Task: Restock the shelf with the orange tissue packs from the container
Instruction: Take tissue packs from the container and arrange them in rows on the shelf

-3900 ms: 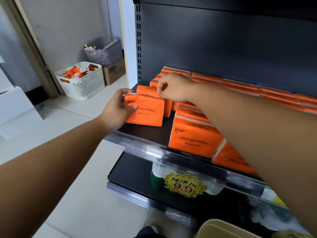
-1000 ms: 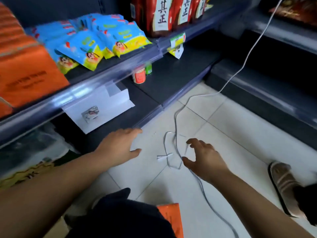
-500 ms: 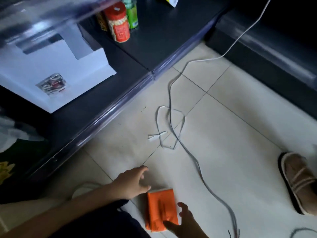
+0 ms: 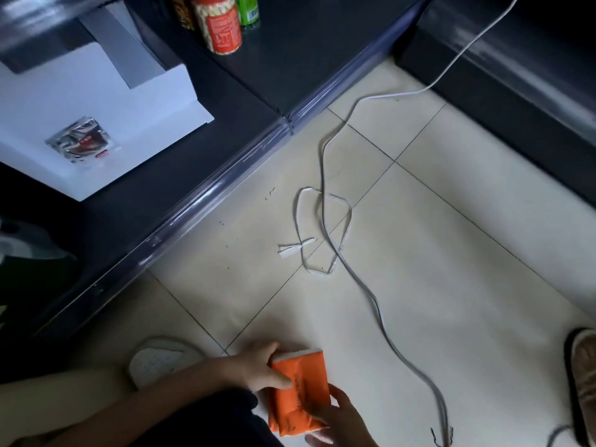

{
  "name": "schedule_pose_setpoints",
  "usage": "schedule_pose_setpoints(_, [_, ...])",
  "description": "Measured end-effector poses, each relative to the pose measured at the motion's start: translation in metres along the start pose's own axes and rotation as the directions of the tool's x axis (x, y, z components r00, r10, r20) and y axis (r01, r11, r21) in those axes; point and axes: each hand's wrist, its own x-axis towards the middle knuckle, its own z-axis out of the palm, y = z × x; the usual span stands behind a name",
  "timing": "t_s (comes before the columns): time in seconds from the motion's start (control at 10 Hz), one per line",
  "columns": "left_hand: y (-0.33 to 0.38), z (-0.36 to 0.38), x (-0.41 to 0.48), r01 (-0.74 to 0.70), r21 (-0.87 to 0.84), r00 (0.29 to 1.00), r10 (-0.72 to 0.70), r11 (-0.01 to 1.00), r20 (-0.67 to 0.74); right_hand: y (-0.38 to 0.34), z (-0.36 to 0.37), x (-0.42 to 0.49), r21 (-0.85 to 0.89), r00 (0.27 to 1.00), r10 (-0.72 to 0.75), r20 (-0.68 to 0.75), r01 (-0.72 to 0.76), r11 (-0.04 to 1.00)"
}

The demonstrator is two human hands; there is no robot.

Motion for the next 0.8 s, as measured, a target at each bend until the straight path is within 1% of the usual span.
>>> schedule_pose_setpoints(0.1, [0.012,-0.008,-0.010,0.020,-0.254,1.000,-0.017,0.967,0.015,-0.012,0.009,0.007,0.045,0.993,-0.023,-0.113,0.028,0.999])
schedule_pose_setpoints(0.2, [0.029,-0.021,-0.023,-0.021,-0.403,1.000,0.025,0.915,0.004,-0.033,0.022,0.001,0.037,0.975,-0.137,-0.176,0.146,0.989])
schedule_pose_setpoints(0.3, [0.047,-0.035,-0.039,-0.060,-0.629,0.996,0.007,0.775,-0.087,-0.059,0.027,-0.004,-0.006,0.939,-0.294,-0.180,0.297,0.955])
schedule_pose_setpoints(0.4, [0.067,-0.057,-0.065,-0.121,-0.671,0.986,0.010,0.731,-0.166,-0.089,0.043,-0.012,-0.067,0.895,-0.422,-0.140,0.417,0.906])
schedule_pose_setpoints(0.5, [0.086,-0.081,-0.091,-0.245,-0.563,0.945,0.064,0.789,-0.321,-0.121,0.062,-0.020,-0.111,0.861,-0.507,-0.041,0.500,0.859])
schedule_pose_setpoints(0.6, [0.106,-0.100,-0.115,-0.335,-0.501,0.898,0.110,0.798,-0.426,-0.152,0.081,-0.035,-0.149,0.801,-0.598,-0.007,0.591,0.793])
schedule_pose_setpoints(0.8, [0.131,-0.120,-0.170,-0.474,-0.429,0.822,0.213,0.769,-0.528,-0.195,0.108,-0.071,-0.218,0.701,-0.703,0.121,0.710,0.670])
